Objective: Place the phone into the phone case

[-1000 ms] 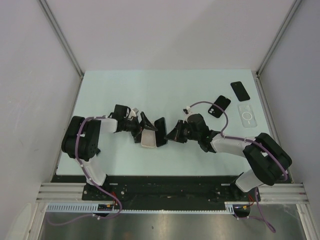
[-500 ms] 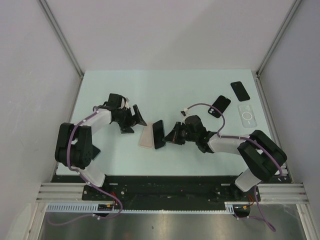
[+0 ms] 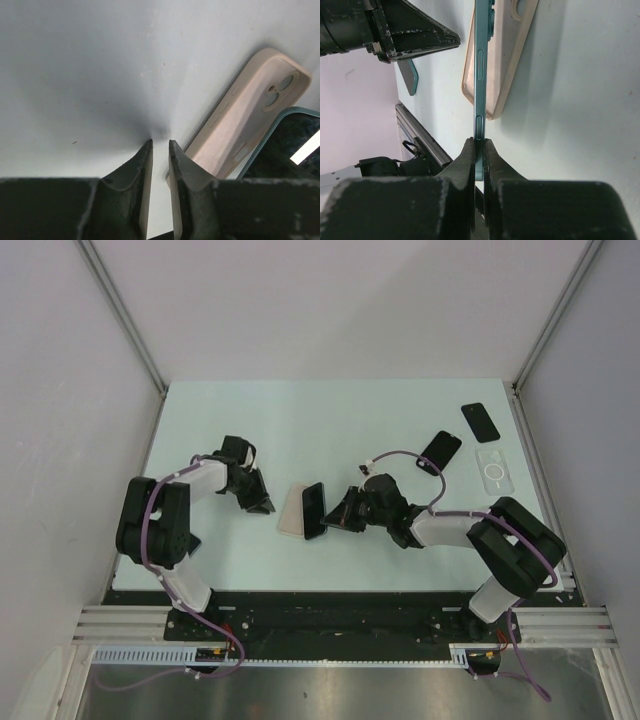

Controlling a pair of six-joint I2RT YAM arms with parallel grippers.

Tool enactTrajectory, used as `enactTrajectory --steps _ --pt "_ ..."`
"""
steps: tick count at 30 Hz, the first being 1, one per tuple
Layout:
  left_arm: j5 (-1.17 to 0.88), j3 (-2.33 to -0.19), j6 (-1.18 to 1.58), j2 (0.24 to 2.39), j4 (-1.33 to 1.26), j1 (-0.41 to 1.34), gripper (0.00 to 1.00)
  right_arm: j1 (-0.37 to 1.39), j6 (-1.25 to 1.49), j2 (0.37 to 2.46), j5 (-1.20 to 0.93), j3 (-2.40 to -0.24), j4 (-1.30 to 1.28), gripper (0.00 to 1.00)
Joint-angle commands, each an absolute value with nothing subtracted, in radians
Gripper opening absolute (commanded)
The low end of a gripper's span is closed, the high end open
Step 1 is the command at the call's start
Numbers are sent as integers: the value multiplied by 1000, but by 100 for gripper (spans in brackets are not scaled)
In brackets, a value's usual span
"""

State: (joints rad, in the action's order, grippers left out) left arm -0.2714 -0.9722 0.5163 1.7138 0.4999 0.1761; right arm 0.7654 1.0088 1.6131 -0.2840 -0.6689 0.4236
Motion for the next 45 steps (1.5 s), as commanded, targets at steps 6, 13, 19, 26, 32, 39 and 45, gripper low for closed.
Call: enactTrajectory --steps 6,13,19,26,32,39,45 --pt "-316 -888 578 1736 399 277 26 761 1017 1609 -250 -710 480 0" --pt "-342 -839 623 1697 351 345 29 733 999 1624 -259 -712 474 0" --pt "-304 -911 598 1730 409 347 33 715 911 1660 -304 -710 460 0" --pt "-198 -995 575 1772 471 347 34 675 822 1726 -435 -718 457 0" --pt "-150 -1012 569 1818 482 347 34 664 762 1778 -469 -761 410 0" --pt "-155 -1008 569 1812 480 348 33 683 755 1819 -480 -802 387 0" --pt "-173 -999 572 1763 489 347 35 689 761 1839 -465 -804 368 0"
